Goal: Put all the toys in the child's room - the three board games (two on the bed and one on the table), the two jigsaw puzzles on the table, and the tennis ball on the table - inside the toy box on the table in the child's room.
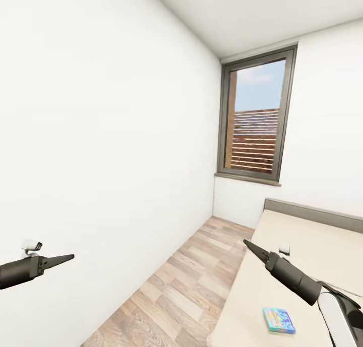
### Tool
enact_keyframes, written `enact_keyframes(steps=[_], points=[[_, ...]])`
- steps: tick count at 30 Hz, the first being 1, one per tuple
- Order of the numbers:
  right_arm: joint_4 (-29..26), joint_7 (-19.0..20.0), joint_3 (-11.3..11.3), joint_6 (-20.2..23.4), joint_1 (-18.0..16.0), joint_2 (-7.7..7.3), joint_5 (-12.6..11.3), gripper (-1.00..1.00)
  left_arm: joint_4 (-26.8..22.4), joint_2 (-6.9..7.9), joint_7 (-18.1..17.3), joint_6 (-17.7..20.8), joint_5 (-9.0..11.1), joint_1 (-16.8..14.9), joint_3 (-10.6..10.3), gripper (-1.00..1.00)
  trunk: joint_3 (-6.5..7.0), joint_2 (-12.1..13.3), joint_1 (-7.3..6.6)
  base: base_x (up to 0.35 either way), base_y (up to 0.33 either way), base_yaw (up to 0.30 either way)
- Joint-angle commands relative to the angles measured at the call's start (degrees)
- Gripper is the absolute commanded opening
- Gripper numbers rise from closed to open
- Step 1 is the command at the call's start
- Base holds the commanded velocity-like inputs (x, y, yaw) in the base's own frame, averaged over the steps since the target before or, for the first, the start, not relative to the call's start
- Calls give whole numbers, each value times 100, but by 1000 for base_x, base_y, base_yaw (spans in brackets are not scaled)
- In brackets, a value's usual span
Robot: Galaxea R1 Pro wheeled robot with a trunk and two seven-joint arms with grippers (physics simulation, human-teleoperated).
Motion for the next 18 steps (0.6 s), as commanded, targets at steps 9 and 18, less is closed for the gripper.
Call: enact_keyframes(steps=[9,18], points=[[75,3,-7,37,-4,7,-18,100,6,3,-23,64,-10,1,1,100,-1,-3,1,-1,0,-281],[120,3,-121,37,-4,4,-26,100,8,0,-23,60,-12,1,1,100,-1,-3,1,0,-82,-281]])
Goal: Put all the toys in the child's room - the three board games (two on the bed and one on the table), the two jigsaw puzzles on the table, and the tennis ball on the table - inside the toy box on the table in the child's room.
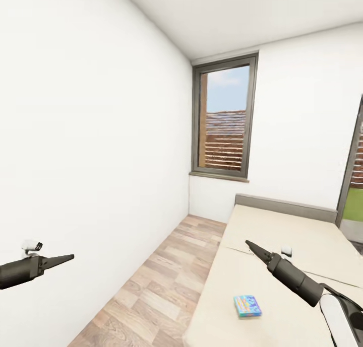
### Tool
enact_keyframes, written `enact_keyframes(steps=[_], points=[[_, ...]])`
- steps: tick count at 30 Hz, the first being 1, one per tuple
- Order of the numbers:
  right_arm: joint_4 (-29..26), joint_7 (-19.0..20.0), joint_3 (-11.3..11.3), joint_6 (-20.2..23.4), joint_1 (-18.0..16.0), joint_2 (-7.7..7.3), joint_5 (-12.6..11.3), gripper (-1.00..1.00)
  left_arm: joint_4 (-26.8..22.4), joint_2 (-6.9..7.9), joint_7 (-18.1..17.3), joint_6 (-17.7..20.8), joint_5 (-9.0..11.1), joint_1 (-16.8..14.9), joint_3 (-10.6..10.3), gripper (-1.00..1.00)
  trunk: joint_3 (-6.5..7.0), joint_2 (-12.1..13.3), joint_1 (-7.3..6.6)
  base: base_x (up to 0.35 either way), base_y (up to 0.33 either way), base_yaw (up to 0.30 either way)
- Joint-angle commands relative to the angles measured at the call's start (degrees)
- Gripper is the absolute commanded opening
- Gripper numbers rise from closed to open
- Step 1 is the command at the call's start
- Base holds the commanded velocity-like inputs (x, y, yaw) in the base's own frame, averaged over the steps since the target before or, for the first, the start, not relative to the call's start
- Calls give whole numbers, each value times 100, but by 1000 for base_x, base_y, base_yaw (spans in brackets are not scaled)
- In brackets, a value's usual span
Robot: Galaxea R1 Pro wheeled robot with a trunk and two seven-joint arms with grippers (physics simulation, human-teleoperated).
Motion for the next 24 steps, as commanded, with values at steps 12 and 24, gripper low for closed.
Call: enact_keyframes(steps=[12,24], points=[[68,1,-91,42,-4,4,-28,100,-2,4,-24,77,-6,1,2,100,-1,-2,1,0,-156,-281],[202,-1,-292,51,-4,7,-65,100,-3,7,-24,138,-8,1,2,100,160,359,-196,0,-5,-281]])
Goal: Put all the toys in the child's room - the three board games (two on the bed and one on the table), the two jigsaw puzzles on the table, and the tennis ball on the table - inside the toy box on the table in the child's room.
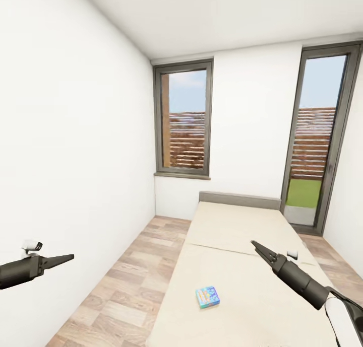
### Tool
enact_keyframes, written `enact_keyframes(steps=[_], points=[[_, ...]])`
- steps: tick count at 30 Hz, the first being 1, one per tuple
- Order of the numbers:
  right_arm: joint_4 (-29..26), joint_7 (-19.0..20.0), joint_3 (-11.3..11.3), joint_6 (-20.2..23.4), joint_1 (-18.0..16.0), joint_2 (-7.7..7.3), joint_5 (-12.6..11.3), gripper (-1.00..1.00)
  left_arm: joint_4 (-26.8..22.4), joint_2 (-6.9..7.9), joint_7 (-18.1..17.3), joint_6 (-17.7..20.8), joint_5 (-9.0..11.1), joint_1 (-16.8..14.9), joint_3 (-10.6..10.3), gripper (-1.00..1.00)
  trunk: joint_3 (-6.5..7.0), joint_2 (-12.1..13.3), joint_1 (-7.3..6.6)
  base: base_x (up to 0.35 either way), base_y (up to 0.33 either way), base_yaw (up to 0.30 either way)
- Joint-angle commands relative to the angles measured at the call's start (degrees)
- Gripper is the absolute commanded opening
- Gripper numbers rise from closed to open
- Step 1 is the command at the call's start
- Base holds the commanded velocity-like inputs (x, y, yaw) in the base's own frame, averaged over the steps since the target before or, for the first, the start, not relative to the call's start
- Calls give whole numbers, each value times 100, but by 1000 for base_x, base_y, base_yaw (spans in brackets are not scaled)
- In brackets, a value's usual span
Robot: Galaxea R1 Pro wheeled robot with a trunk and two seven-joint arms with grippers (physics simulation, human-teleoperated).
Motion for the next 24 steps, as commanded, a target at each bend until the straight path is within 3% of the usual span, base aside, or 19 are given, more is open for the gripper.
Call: enact_keyframes(steps=[1,24], points=[[3,8,-8,30,-4,5,-16,100,-1,4,-23,67,-3,1,-1,100,17,39,-21,0,0,-272],[84,-1,-29,215,-4,16,-16,100,-1,9,-23,79,-2,1,-6,100,349,962,-526,0,0,-105]])
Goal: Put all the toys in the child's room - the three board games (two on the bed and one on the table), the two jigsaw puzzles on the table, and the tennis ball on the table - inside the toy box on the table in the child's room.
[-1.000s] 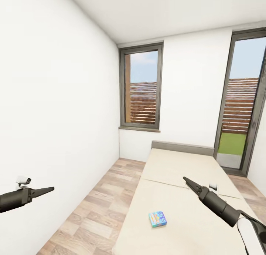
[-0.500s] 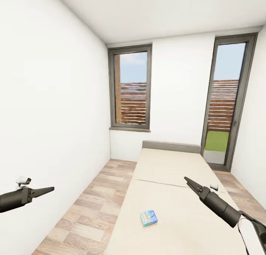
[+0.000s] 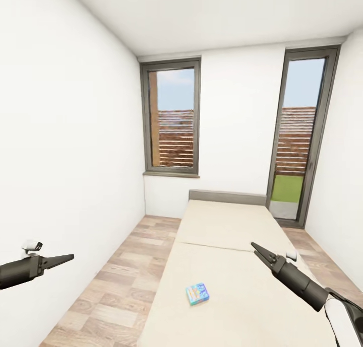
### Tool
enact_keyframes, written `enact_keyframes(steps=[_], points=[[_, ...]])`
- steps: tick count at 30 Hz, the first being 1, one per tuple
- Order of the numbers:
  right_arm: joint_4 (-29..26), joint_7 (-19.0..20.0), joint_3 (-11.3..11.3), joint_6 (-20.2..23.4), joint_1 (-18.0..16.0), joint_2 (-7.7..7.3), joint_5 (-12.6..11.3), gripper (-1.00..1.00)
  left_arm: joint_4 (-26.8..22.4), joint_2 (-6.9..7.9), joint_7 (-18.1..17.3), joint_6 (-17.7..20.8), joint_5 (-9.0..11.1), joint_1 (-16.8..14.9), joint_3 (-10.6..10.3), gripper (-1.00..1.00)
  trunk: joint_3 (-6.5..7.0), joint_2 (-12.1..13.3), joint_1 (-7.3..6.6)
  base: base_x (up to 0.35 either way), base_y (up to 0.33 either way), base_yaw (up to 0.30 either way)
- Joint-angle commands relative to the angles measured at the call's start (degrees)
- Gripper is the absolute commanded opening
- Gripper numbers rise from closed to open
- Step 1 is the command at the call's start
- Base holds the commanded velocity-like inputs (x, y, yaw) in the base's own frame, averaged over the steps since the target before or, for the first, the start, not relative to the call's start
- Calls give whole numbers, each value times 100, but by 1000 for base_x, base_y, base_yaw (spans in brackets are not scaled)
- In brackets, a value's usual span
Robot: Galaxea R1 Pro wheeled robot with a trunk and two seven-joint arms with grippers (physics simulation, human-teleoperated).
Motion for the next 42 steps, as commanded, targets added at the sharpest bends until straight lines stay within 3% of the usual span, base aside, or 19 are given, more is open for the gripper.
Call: enact_keyframes(steps=[1,8,27,42], points=[[13,9,-6,33,-4,1,-14,100,0,1,-24,64,-4,0,1,100,9,37,-21,0,0,-194],[57,9,-9,35,-4,1,-14,100,0,1,-24,120,-5,0,0,100,95,318,-174,0,0,-219],[183,10,-195,44,-4,-1,-22,100,0,1,-24,122,-4,0,8,100,53,320,-175,3,0,-262],[222,10,-196,40,-4,6,-14,100,0,1,-24,112,-6,0,1,100,52,320,-175,187,0,-170]])
